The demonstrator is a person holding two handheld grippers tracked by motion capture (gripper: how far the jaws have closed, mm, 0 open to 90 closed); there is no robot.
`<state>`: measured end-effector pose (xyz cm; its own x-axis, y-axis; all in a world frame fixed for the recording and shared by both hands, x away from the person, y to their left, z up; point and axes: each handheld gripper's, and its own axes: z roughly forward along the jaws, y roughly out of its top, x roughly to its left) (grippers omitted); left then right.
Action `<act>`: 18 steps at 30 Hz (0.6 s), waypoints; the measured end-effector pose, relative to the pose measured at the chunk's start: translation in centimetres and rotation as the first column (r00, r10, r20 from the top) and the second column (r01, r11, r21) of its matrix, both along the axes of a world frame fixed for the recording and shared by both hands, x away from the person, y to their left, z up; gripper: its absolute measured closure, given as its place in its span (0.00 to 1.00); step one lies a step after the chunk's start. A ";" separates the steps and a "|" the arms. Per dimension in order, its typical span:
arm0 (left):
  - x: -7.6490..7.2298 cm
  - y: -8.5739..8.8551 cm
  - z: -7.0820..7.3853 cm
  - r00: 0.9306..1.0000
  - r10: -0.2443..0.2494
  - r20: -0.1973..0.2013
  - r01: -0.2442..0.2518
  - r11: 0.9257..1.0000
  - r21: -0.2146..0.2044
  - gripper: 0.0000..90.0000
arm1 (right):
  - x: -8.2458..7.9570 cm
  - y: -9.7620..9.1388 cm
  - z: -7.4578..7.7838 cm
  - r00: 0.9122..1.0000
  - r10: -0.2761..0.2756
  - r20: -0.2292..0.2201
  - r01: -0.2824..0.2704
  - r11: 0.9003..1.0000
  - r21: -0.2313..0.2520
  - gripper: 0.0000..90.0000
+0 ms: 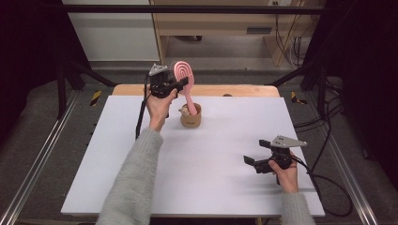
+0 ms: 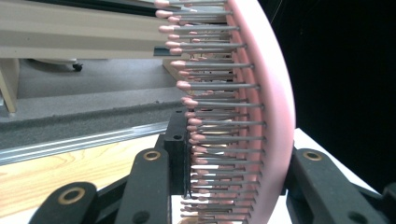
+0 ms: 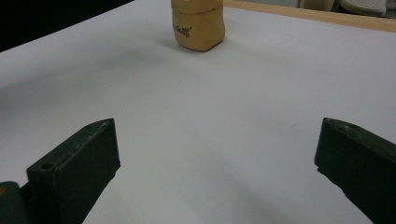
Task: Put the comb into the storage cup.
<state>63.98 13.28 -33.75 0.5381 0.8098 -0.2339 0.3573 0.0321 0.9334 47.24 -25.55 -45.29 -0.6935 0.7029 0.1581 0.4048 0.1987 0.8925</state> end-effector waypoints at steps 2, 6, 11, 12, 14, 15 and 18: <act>0.0 0.0 -0.2 1.000 -0.002 -0.001 0.002 1.000 -0.001 0.69 | 0.0 0.0 0.0 1.000 -0.001 0.000 0.001 1.000 -0.001 0.00; 0.1 -0.1 -0.5 1.000 -0.003 -0.003 0.003 1.000 0.002 0.69 | 0.0 0.0 0.0 1.000 0.000 0.000 0.000 1.000 -0.003 0.00; 0.1 -0.2 -0.9 1.000 -0.004 -0.006 0.004 1.000 0.003 0.69 | 0.0 0.0 0.0 1.000 0.000 0.001 0.000 1.000 -0.001 0.00; 0.1 -0.2 -1.0 1.000 -0.004 -0.009 0.004 1.000 0.001 0.69 | 0.0 0.0 0.0 1.000 0.000 0.001 0.000 1.000 0.000 0.00; 0.1 -0.2 -1.2 1.000 -0.007 -0.014 0.007 1.000 0.005 0.69 | 0.0 0.0 0.0 1.000 0.000 0.000 0.000 1.000 0.000 0.00; 0.1 -0.3 -1.3 1.000 -0.008 -0.017 0.008 1.000 0.005 0.69 | 0.0 0.0 0.0 1.000 -0.001 0.000 0.001 1.000 -0.002 0.00; 0.1 -0.4 -1.5 1.000 -0.011 -0.016 0.011 1.000 0.002 0.69 | 0.0 0.0 0.0 1.000 0.000 0.000 0.000 1.000 -0.002 0.00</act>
